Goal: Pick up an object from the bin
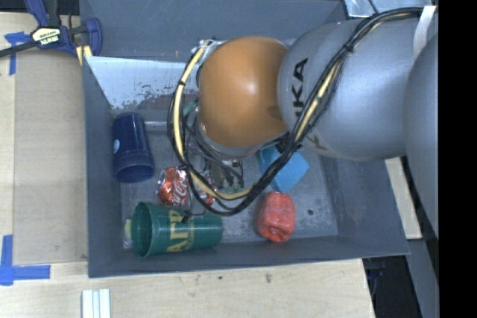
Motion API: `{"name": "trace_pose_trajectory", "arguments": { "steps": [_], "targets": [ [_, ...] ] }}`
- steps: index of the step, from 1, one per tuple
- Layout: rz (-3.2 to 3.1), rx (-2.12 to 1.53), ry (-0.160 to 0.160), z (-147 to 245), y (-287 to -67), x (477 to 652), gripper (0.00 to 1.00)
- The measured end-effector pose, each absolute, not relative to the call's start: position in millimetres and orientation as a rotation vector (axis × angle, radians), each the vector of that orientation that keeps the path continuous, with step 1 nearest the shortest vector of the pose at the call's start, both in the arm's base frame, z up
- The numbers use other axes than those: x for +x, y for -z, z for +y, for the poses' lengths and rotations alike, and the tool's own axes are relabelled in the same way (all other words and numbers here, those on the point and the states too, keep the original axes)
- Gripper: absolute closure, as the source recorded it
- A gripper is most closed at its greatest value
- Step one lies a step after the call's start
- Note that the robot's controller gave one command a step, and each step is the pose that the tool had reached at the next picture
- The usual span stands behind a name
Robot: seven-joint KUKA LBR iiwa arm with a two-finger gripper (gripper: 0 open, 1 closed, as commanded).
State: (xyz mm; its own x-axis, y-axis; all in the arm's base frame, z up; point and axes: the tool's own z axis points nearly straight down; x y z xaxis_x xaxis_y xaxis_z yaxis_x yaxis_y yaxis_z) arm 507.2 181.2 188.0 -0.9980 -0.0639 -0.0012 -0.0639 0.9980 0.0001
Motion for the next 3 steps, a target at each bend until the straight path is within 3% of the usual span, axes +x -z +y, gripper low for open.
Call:
{"name": "trace_pose_trajectory", "arguments": {
  "steps": [2,3],
  "targets": [
    [3.139,-0.016,-0.001,176.6,-276.5,512.4,0.0],
    [3.123,-0.136,-0.006,149.5,-247.5,515.3,0.0]
  ]
}}
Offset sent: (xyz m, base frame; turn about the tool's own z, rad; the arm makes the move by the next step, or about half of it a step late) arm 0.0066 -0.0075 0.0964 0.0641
